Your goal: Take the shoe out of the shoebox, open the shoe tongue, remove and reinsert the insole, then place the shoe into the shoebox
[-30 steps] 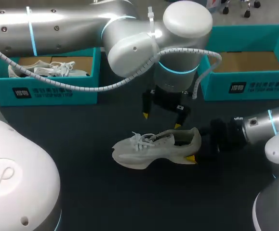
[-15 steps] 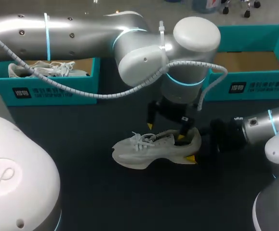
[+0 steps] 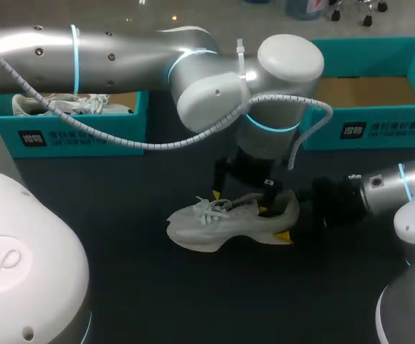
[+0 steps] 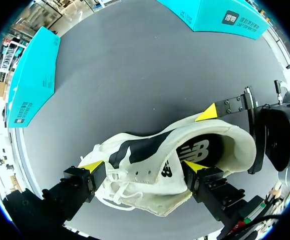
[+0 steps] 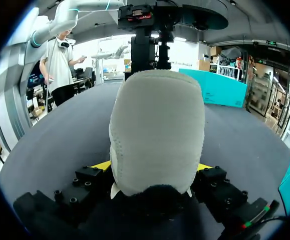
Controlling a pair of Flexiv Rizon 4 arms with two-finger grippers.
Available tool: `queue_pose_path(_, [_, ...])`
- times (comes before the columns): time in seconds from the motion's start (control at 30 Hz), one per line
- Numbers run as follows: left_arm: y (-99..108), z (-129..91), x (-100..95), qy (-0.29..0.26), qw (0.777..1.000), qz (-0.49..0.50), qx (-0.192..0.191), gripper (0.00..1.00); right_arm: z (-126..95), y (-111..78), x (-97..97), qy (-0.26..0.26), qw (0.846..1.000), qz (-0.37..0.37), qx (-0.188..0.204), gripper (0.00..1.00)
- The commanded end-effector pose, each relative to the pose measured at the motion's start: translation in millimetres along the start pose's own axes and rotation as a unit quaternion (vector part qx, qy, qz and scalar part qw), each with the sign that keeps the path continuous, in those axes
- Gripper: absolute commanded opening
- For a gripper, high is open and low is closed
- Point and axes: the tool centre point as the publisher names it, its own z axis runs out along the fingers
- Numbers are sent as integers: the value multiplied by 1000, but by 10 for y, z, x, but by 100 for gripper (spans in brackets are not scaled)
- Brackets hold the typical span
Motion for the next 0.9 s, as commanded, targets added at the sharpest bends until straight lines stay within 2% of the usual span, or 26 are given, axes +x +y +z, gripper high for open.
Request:
queue_pose_path(0.03, [106, -76, -129, 11, 1000, -13, 4, 85, 21, -12, 5, -1, 1000, 0, 1, 0])
queue_pose_path(0.07, [127, -102, -139, 14, 1000, -17, 4, 71, 21, -12, 5, -1, 1000, 0, 1, 0])
queue_pose_path(0.1, [153, -128, -149, 18, 1000, -23, 4, 50, 21, -12, 5, -1, 1000, 0, 1, 0])
queue_pose_path(0.17, [199, -170, -163, 22, 999, -33, 4, 41, 21, -12, 5, -1, 1000, 0, 1, 0])
queue_pose_path(0.2, [245, -194, -174, 24, 999, -41, 6, 30, 21, -12, 5, -1, 1000, 0, 1, 0])
queue_pose_path(0.27, [300, -218, -185, 29, 998, -54, 5, 21, 21, -12, 5, -1, 1000, 0, 1, 0])
queue_pose_path(0.33, [342, -229, -190, 37, 997, -66, 2, 4, 21, -12, 5, -1, 1000, 0, 1, 0])
queue_pose_path(0.37, [357, -226, -200, 46, 997, -66, 3, 0, 21, -12, 5, -1, 1000, 0, 1, 0])
queue_pose_path(0.9, [509, -112, -572, 171, 983, -57, 31, 0, 21, -12, 5, -1, 1000, 0, 1, 0])
